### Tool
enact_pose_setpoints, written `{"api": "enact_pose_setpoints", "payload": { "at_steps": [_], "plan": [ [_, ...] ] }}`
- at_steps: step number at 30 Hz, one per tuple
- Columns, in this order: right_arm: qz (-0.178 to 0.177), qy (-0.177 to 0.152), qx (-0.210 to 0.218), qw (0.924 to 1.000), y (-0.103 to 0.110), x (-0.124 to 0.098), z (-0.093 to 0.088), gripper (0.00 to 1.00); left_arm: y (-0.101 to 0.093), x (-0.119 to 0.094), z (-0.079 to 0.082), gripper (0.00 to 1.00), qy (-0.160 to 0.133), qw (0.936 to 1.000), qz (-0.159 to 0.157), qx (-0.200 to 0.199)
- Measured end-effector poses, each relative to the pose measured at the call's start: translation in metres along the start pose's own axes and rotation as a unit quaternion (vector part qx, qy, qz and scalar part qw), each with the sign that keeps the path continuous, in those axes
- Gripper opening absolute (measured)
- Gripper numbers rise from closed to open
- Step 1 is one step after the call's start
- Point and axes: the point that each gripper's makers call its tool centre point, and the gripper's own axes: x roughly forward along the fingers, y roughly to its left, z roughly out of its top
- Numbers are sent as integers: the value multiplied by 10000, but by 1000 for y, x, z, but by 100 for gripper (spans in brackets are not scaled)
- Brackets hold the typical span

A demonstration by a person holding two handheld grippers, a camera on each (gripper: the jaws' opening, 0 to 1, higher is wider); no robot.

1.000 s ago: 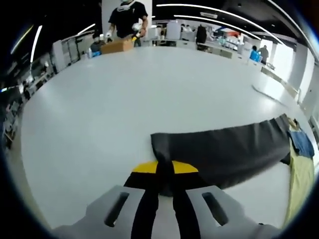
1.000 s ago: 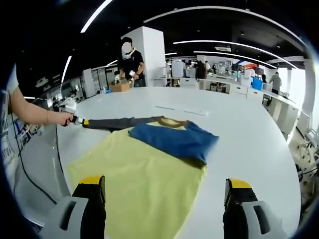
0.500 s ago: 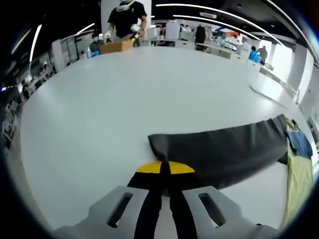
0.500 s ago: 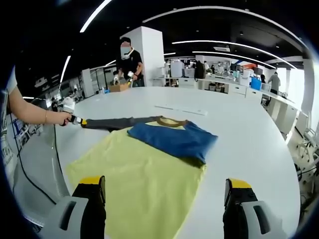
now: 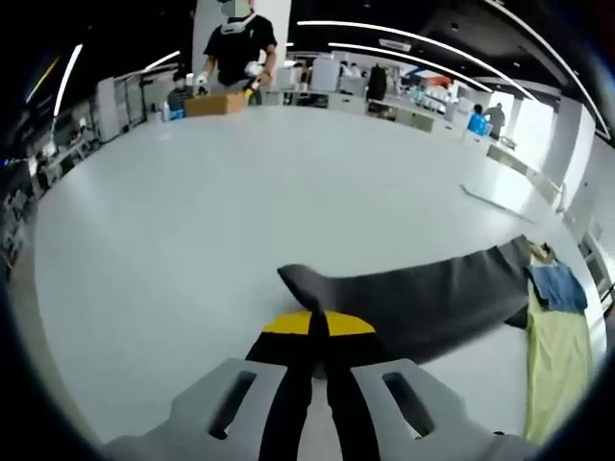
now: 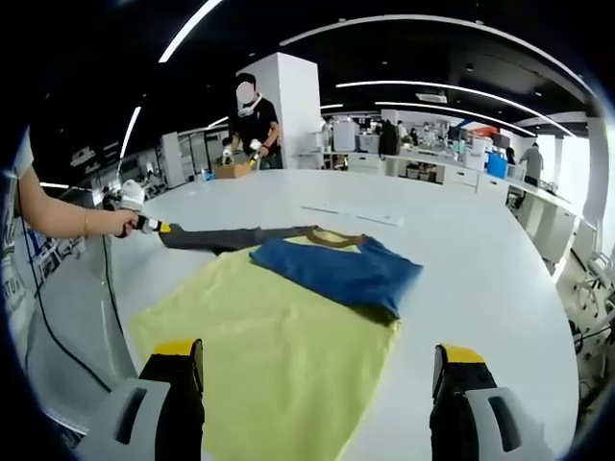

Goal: Fold the garment on the visible template until the final outline fits inside the template.

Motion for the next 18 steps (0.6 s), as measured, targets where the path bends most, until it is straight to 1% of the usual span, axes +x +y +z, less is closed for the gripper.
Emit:
{"api": "enact_pose_setpoints", "payload": {
  "at_steps": [5, 9, 11, 18],
  "plan": [
    [21, -56, -27, 10000, 1, -2, 2, 99, -12, -4, 8, 0, -93, 9998, -170, 1],
    [20, -62, -50, 10000, 1, -2, 2, 99, -28, -7, 14, 0, -168, 9992, -364, 44],
    [29, -101, -35, 9999, 2, -2, 3, 99, -33, -7, 16, 0, -215, 9990, -404, 19],
    [267, -123, -127, 9995, 15, 0, 3, 99, -53, -8, 23, 0, -252, 9980, -581, 60]
  ]
}}
